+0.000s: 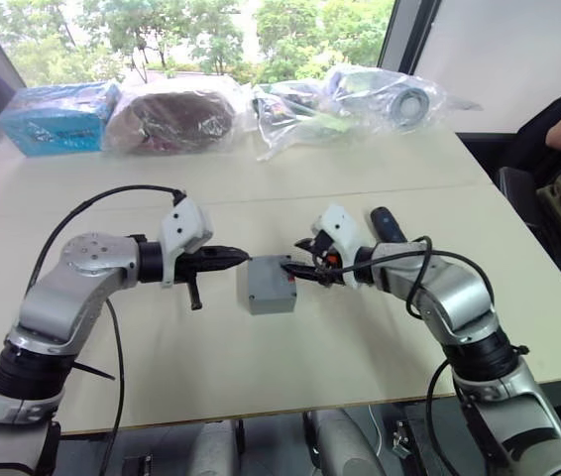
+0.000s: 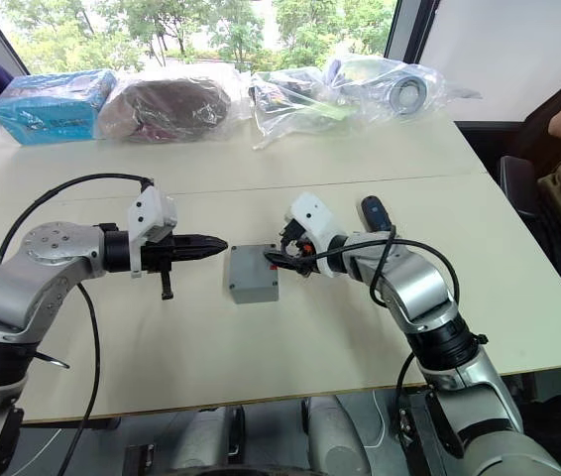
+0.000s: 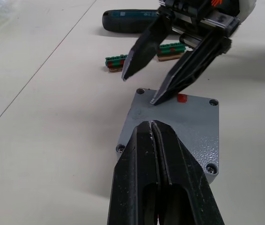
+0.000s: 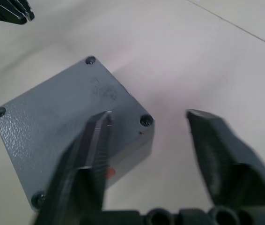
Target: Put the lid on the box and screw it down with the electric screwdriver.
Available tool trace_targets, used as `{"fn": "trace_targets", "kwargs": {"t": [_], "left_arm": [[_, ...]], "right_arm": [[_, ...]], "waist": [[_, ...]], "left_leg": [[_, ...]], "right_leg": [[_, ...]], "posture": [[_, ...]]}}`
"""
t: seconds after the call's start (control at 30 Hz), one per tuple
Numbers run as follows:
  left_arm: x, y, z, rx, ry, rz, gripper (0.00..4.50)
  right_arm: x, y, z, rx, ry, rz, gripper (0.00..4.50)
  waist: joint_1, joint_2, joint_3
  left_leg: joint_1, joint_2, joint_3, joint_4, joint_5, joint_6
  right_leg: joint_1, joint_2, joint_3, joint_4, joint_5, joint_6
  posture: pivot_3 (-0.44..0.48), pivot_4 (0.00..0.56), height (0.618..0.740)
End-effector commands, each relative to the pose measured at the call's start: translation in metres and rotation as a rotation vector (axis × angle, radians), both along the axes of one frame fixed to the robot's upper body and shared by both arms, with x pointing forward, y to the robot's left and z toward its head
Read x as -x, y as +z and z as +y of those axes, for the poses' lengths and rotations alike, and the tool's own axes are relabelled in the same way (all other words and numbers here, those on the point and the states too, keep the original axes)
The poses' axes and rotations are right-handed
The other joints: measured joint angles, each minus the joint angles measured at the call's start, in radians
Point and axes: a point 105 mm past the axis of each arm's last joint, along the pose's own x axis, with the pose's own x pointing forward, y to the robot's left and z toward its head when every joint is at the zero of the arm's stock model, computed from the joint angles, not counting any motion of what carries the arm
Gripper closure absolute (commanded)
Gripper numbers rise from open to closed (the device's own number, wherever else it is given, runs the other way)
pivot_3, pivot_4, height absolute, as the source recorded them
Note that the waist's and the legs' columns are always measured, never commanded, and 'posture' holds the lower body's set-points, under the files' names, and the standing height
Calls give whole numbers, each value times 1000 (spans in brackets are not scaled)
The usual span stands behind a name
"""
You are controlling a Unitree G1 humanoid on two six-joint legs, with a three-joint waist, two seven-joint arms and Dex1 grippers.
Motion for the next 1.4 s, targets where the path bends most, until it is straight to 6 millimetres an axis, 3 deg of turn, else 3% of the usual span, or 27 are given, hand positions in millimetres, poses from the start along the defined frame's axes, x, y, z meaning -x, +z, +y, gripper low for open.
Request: {"fn": "trace_targets", "kwargs": {"t": [0.03,0.17,0.27,0.37,0.53,0.87,1.1,1.3,1.4], "left_arm": [[7,16,-10,17,-64,-61,4500],[12,23,-17,28,-115,-77,4500],[15,31,-25,51,-156,-98,4500],[17,37,-31,70,-183,-119,4500],[20,40,-36,82,-201,-138,4500],[30,41,-39,88,-221,-154,4500],[34,41,-39,102,-237,-147,4500],[34,41,-37,104,-239,-132,4500],[31,38,-33,88,-225,-124,4500]], "right_arm": [[-3,50,-19,-46,-42,-82,247],[-7,67,-52,21,-155,-37,247],[-11,72,-87,169,-284,38,247],[-11,65,-112,297,-367,159,247],[-16,48,-135,385,-467,310,247],[-31,8,-158,465,-554,496,247],[-36,-9,-157,472,-530,568,247],[-40,-10,-150,450,-511,573,2358],[-46,2,-148,417,-517,534,2656]], "waist": [[0,0,0],[4,0,0],[3,1,1],[1,0,0],[-3,1,0],[0,0,0],[-2,0,0],[-3,0,0],[-5,0,0]], "left_leg": [[0,0,0,0,0,0],[0,0,0,0,0,0],[0,0,0,0,0,0],[0,-1,1,0,0,0],[1,0,2,-1,0,0],[-1,0,2,0,0,0],[-1,0,2,0,0,0],[0,0,2,0,0,0],[0,0,2,0,0,0]], "right_leg": [[0,0,0,0,0,0],[0,0,0,0,0,0],[0,0,0,-1,0,0],[0,-1,1,-1,0,0],[-1,0,1,-1,0,0],[-1,0,1,-2,0,0],[-1,0,1,-1,0,0],[-1,0,1,-1,0,0],[-1,0,1,-1,0,0]], "posture": [[0,150,740],[0,150,740],[0,150,740],[0,150,740],[0,150,740],[0,150,740],[0,150,740],[0,150,740],[0,150,740]]}}
